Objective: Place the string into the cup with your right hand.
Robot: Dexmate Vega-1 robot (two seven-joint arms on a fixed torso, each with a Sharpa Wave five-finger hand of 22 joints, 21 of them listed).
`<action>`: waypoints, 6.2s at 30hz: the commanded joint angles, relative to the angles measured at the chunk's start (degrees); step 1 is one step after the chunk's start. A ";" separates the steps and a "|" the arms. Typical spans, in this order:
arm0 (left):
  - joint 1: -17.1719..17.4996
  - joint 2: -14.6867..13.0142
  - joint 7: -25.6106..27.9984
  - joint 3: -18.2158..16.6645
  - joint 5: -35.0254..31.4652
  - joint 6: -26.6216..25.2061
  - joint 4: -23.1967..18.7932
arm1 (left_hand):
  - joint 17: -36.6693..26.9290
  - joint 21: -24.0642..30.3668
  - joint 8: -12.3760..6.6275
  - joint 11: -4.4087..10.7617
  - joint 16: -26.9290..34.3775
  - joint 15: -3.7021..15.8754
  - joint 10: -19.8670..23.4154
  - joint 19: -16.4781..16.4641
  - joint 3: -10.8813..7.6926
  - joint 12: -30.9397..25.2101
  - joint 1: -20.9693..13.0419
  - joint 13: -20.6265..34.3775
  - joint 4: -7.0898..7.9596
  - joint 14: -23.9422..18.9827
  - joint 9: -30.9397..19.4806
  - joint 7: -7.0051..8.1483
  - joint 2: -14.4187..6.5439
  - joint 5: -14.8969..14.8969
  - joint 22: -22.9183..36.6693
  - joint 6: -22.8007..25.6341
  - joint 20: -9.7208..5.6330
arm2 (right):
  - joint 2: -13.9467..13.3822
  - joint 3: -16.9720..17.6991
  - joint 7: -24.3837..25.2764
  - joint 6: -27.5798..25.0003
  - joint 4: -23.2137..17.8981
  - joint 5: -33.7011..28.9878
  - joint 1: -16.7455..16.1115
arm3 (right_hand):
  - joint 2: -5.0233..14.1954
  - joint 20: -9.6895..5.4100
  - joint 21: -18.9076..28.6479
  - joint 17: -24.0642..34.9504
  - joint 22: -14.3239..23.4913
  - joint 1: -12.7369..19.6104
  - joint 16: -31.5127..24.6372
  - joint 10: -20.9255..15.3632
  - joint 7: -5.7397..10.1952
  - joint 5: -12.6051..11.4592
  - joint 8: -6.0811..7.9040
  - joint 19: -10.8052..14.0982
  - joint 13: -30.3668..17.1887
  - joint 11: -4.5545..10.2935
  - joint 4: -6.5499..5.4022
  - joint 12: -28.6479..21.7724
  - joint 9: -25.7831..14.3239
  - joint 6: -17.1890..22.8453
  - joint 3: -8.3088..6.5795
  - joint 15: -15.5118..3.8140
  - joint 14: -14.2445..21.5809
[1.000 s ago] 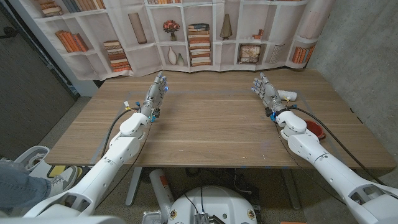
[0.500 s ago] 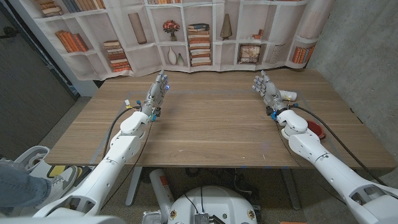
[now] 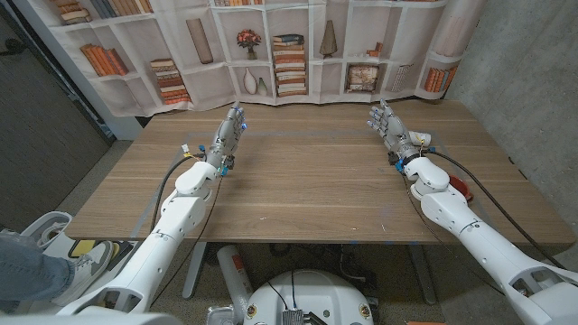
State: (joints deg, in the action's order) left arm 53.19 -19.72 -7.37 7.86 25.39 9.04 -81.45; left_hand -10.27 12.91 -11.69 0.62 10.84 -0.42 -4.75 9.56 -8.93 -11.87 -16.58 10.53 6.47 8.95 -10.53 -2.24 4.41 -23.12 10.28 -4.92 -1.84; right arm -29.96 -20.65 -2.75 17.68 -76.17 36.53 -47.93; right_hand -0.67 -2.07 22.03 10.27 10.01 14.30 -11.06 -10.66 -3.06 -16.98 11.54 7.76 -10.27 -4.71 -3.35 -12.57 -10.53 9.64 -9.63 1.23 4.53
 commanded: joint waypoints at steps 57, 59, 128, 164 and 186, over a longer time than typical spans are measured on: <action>4.75 0.11 0.77 -1.16 0.18 -1.47 -7.07 | -0.16 -0.58 -0.34 0.64 0.15 0.26 1.56 1.51 -0.10 -0.54 -1.77 0.29 -0.73 -0.69 -0.23 0.18 -1.26 -0.72 0.14 1.71 -1.98 | -11.39 2.30 3.52 -2.09 -11.63 -8.04 -5.13 | 1.20 -1.84 -1.01 0.31 0.36 2.13 -0.25 -2.20 0.30 0.78 0.14 1.78 -0.27 0.09 1.43 -0.55 -0.23 1.40 -0.66 0.10 1.59; 4.59 -0.03 0.53 -1.01 0.07 -1.46 -6.94 | -0.16 -0.59 -0.38 0.68 0.15 0.26 1.56 1.50 -0.08 -0.53 -1.81 0.29 -0.74 -0.70 -0.23 0.15 -1.29 -0.73 0.14 1.84 -1.97 | -11.79 2.24 4.37 -2.32 -11.95 -9.18 -5.25 | 1.21 -1.88 -1.05 0.31 0.36 2.17 -0.23 -2.22 0.34 0.81 0.14 1.80 -0.27 0.07 1.47 -0.54 -0.23 1.45 -0.67 0.08 1.58; 7.05 -1.01 3.31 0.11 -1.25 -4.84 -12.18 | -0.18 -0.81 -0.51 0.60 0.21 0.29 2.93 0.97 0.53 -0.56 -2.56 0.32 -0.98 -1.85 -0.26 0.23 -1.90 -0.68 0.17 3.74 -1.70 | -20.38 0.02 7.03 -10.01 -13.29 -24.49 -2.38 | 1.62 -1.93 -2.52 0.37 0.34 3.06 -0.14 -3.23 1.80 1.34 0.09 2.35 -0.33 1.38 2.44 -0.44 -0.29 2.45 -0.72 -0.86 2.40; 8.37 -1.85 4.05 0.27 -1.49 -4.79 -14.20 | -0.20 -0.95 -0.39 0.61 0.11 0.26 3.17 0.89 0.87 -0.44 -2.89 0.33 -1.08 -1.97 -0.26 0.26 -2.17 -0.66 0.18 4.20 -1.59 | -23.90 0.75 10.52 -16.37 -15.50 -29.32 -3.67 | 1.84 -1.86 -3.05 0.38 0.33 3.37 -0.17 -3.94 2.33 1.36 0.09 3.02 -0.34 1.95 2.81 -0.49 -0.32 2.86 -0.73 -1.24 3.08; 7.89 -2.18 4.18 0.55 -1.73 -4.40 -14.77 | -0.20 -1.04 -0.32 0.81 0.06 0.26 3.12 0.96 1.05 -0.32 -3.07 0.34 -1.13 -1.98 -0.27 0.22 -2.30 -0.64 0.18 4.36 -1.53 | -25.97 0.80 12.56 -21.00 -16.35 -32.14 -3.45 | 2.04 -1.84 -3.46 0.36 0.33 3.73 -0.12 -4.34 2.63 1.30 0.10 3.17 -0.35 2.18 3.13 -0.52 -0.34 3.10 -0.84 -1.40 3.35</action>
State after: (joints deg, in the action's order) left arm 61.41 -21.87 -3.19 8.18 23.76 4.23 -96.50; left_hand -10.26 12.08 -11.69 1.33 10.83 -0.26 -1.78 9.56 -8.12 -12.31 -18.99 10.81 5.20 7.25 -10.51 -2.04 2.00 -23.57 10.25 -0.80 -1.84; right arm -54.90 -19.59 8.86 -1.13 -91.86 6.22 -51.69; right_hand 1.45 -2.26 18.83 10.52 10.13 17.46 -11.05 -14.45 -0.81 -15.65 11.53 10.60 -10.53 -2.57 -0.62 -12.54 -10.82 12.50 -10.44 -0.11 7.28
